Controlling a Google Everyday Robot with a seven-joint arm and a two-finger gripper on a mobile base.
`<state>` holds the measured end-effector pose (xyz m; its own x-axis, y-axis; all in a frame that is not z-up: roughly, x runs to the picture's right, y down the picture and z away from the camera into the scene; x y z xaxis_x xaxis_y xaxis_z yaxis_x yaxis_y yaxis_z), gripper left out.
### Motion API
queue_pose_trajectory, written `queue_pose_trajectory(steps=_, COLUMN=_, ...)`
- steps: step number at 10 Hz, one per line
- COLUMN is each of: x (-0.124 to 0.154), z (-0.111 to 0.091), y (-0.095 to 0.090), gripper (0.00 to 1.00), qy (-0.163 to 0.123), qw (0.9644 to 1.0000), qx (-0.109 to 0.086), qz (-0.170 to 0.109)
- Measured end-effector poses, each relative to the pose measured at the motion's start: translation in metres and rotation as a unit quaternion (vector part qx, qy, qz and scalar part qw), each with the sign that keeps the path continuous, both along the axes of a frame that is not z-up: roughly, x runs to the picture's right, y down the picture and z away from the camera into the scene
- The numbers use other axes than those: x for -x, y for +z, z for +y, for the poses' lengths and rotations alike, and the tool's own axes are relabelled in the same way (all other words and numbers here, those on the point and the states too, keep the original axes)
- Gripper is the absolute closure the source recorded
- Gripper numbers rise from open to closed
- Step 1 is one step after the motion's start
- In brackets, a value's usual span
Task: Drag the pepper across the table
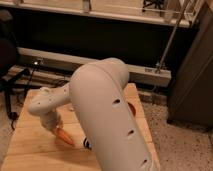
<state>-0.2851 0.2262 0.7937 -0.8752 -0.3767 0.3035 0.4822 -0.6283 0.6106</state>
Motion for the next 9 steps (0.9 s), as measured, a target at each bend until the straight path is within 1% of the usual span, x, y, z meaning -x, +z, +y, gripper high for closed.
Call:
queue_pose_trajectory(steps=4, x=0.018, z=-0.001, y=-0.008, gripper=0.95, qy=-0.015, qw=0.9996, qx=-0.003, qz=-0.022)
queue_pose_trajectory(steps=9, x=0.045, z=0.010, y=-0.012, gripper=0.95, qy=-0.046, qw=0.9980, qx=-0.002, qz=-0.043)
